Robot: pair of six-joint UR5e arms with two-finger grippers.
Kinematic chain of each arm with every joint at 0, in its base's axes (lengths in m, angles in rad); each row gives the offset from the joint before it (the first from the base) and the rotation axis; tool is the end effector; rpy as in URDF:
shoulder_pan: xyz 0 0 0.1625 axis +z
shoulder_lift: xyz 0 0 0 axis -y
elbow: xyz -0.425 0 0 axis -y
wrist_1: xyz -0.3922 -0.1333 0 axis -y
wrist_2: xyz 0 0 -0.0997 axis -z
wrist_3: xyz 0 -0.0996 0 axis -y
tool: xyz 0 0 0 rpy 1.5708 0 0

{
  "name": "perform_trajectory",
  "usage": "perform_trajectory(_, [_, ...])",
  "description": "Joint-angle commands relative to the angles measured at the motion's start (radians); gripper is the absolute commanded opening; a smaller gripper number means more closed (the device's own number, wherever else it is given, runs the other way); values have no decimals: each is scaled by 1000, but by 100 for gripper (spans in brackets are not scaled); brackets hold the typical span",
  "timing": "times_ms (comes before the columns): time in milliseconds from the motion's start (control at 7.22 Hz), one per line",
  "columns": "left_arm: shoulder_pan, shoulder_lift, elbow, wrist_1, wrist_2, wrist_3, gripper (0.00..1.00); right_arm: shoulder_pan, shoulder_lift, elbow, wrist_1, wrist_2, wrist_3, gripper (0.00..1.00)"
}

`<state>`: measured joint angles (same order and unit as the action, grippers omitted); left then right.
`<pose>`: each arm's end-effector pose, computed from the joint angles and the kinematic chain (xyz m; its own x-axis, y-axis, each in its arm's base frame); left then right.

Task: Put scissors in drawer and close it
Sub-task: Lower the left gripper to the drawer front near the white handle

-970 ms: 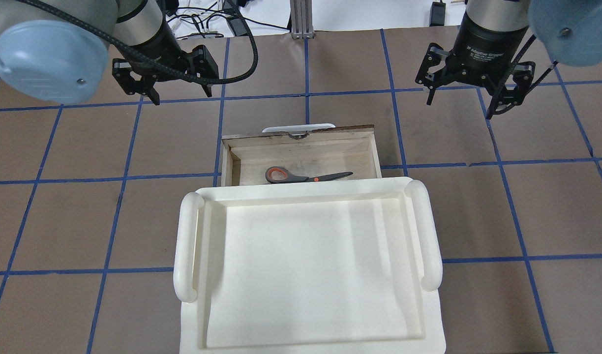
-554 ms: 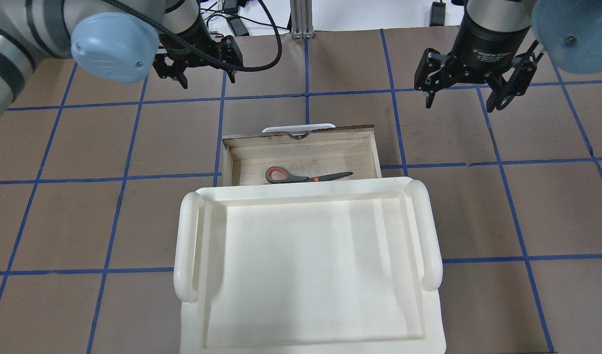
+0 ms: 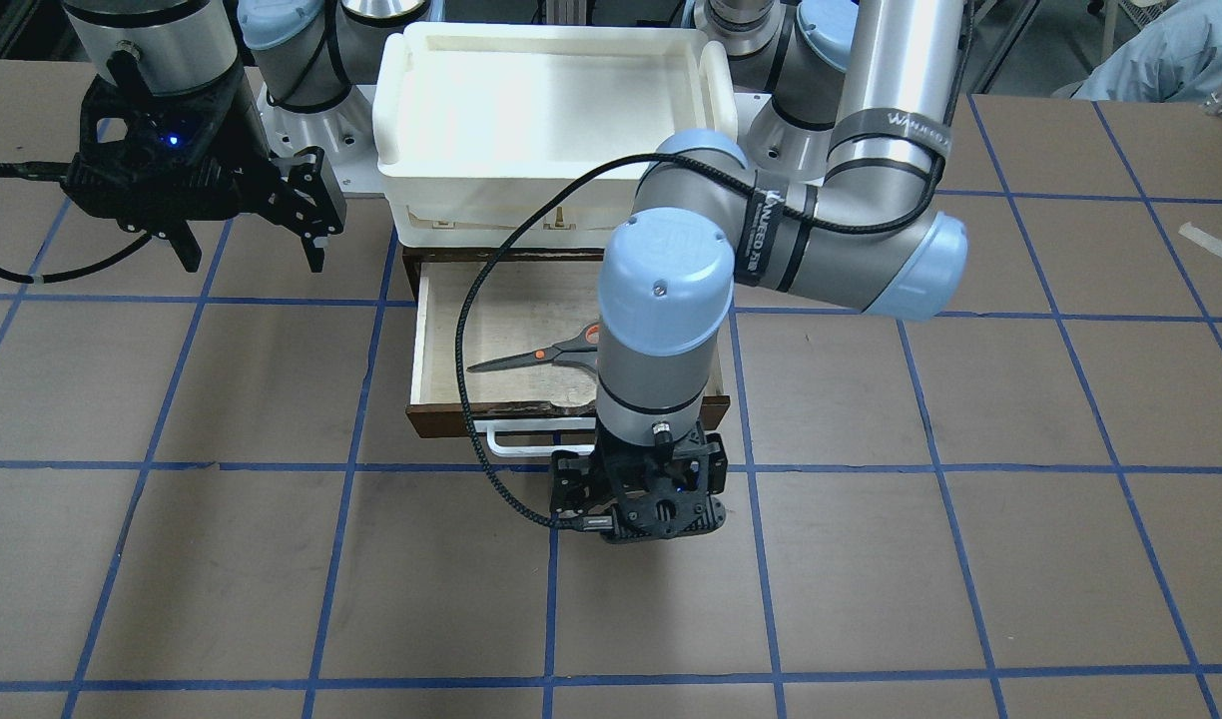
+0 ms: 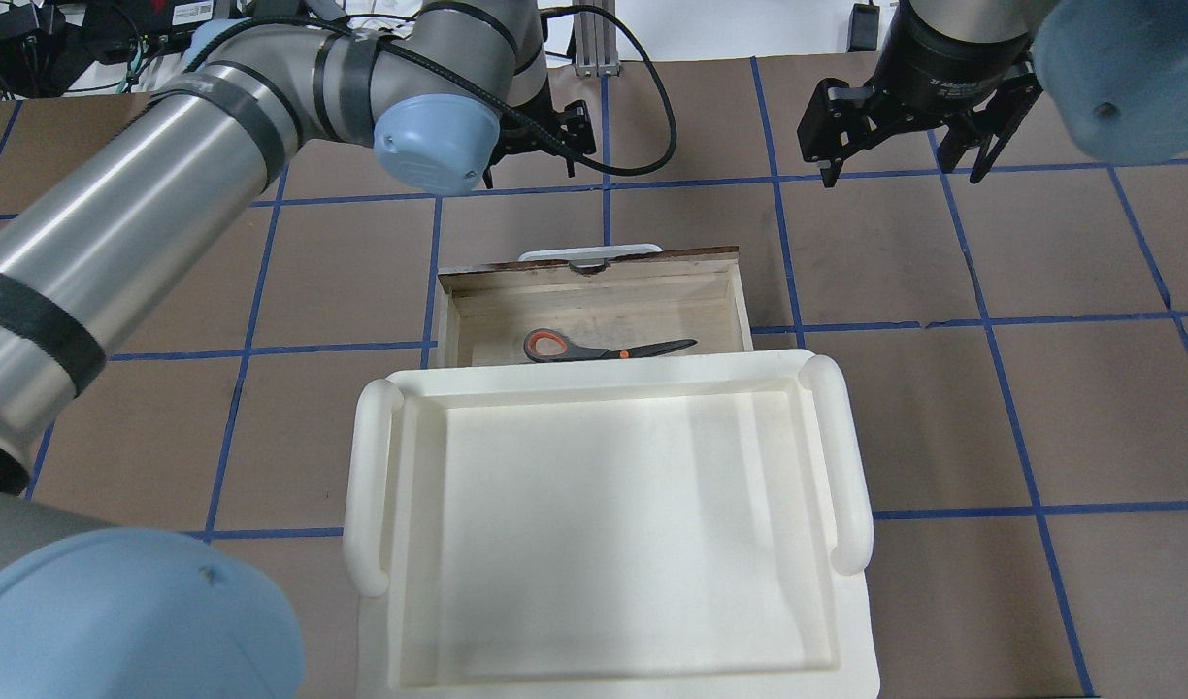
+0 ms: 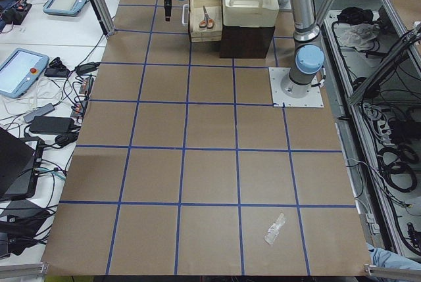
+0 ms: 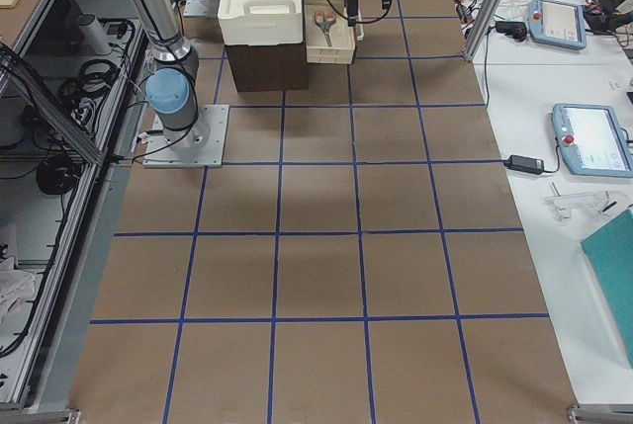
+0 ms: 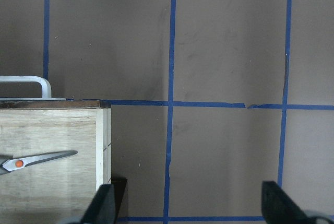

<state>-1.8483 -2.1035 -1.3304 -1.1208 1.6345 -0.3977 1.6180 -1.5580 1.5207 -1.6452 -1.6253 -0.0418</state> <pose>-0.3154 -0.6437 0.3331 -0.9922 -0.1247 0.0029 -0.1233 0.9778 -0.1691 0.1517 -0.5009 0.5144 -0.9949 -0.0825 0.0587 -0.0885 0.9901 -0.1091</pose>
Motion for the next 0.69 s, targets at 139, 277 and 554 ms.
perform_trajectory(139, [-48, -84, 54, -63, -40, -41, 100, 0, -5, 7, -14, 34, -41, 100])
perform_trajectory(277, [-48, -84, 54, -117, -86, -41, 100, 0, -5, 9, -19, 38, -40, 100])
perform_trajectory(554, [-48, -86, 54, -189, -93, -3, 100, 0, -5, 12, -22, 39, -41, 100])
